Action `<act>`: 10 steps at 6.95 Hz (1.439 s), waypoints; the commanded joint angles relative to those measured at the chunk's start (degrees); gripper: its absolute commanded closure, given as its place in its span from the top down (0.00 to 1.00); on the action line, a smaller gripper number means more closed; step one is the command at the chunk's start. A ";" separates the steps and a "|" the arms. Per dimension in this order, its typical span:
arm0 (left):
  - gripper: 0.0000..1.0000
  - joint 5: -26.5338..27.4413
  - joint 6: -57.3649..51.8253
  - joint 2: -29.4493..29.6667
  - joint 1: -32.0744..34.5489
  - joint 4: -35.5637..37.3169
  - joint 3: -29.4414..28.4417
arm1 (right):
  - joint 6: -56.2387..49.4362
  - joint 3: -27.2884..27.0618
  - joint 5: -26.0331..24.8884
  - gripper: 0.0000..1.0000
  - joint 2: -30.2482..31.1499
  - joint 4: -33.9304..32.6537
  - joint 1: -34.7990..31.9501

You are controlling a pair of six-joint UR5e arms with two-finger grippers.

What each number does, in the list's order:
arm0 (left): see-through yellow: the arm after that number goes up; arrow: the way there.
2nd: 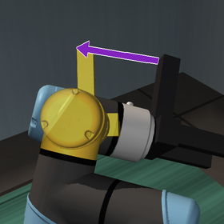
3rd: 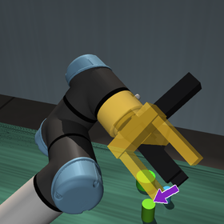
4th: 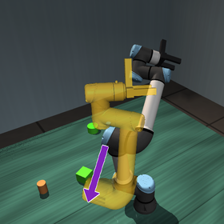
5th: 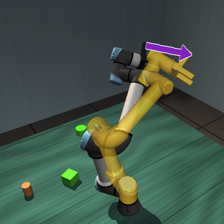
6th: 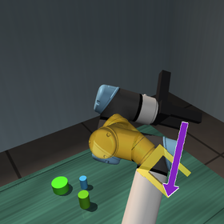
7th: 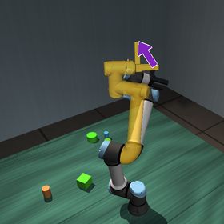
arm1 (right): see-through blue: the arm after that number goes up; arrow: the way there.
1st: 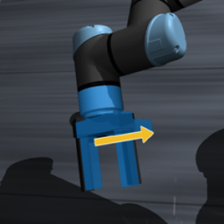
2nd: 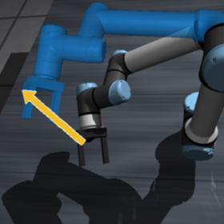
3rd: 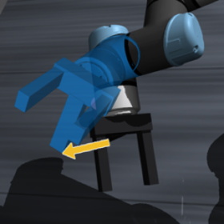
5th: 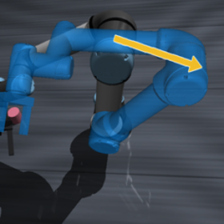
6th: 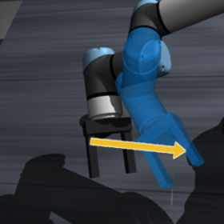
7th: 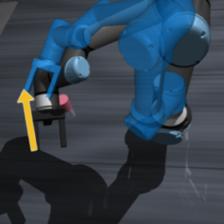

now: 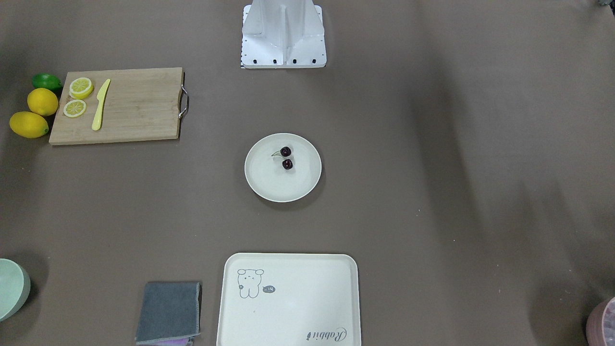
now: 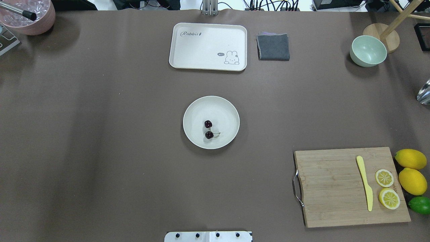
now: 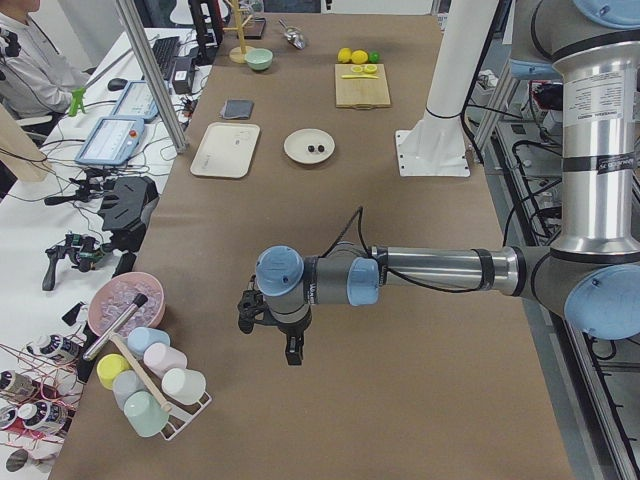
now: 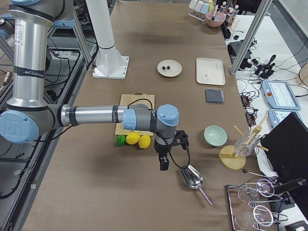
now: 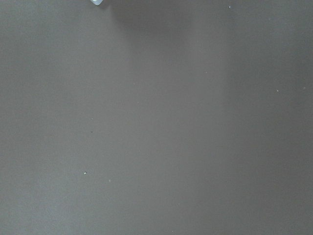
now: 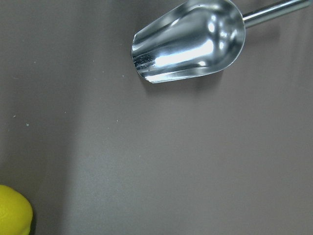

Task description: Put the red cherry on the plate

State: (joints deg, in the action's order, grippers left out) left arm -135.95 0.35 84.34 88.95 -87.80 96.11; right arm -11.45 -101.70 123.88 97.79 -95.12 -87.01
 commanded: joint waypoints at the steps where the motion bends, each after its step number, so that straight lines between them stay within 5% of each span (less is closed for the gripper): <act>1: 0.98 -0.02 0.00 -0.05 0.00 0.00 -0.04 | -0.06 0.01 0.13 1.00 0.12 0.02 0.00; 10: 0.98 0.16 0.00 0.13 0.00 0.00 0.05 | -0.33 -1.13 0.05 1.00 0.12 0.02 -0.09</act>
State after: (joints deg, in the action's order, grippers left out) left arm -135.79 0.35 84.33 88.95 -87.80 96.15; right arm -11.73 -102.68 123.92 97.91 -95.10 -87.09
